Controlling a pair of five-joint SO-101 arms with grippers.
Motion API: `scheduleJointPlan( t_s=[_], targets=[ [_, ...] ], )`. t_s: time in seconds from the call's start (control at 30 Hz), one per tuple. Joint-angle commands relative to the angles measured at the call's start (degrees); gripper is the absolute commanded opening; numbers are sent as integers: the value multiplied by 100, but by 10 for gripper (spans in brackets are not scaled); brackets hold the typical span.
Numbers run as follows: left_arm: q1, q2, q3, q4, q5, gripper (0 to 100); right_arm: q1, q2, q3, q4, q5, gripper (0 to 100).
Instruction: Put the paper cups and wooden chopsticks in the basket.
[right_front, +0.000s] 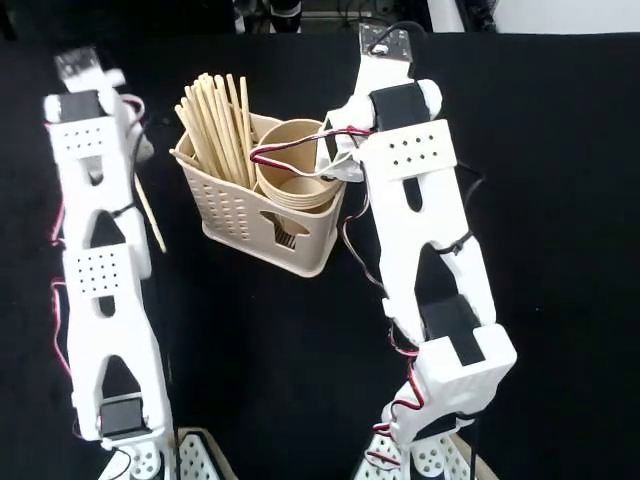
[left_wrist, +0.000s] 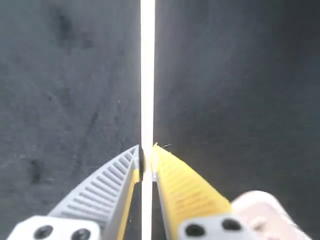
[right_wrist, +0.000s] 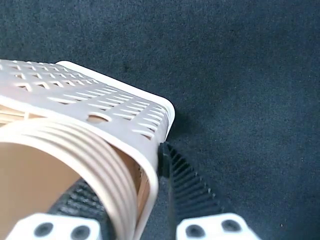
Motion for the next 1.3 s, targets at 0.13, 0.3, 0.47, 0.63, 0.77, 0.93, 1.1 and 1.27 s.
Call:
scheduleJointPlan(
  t_s=[0.13,0.3,0.47,0.63,0.77,0.93,1.1,1.27],
  targets=[
    [-66,-3525,1121,44,26,28,105,145,418,149,158,11],
    [119,-6180,2782,9,26,29,88,101,391,158,607,11],
    [725,-8220,4664,-563,18,29,26,145,435,149,651,11],
    [831,-10022,7442,-2576,18,29,-97,145,637,141,651,11],
    [910,-11754,10255,-5116,18,29,-185,136,1015,-70,659,11],
    [1508,-13679,13200,-8545,-26,29,-193,145,1341,-352,659,11],
    [2000,-13600,14026,-10101,-607,29,-281,145,1385,-378,659,11],
    [2053,-12308,13719,-10136,-492,29,-308,145,1385,-378,659,11]
  ],
)
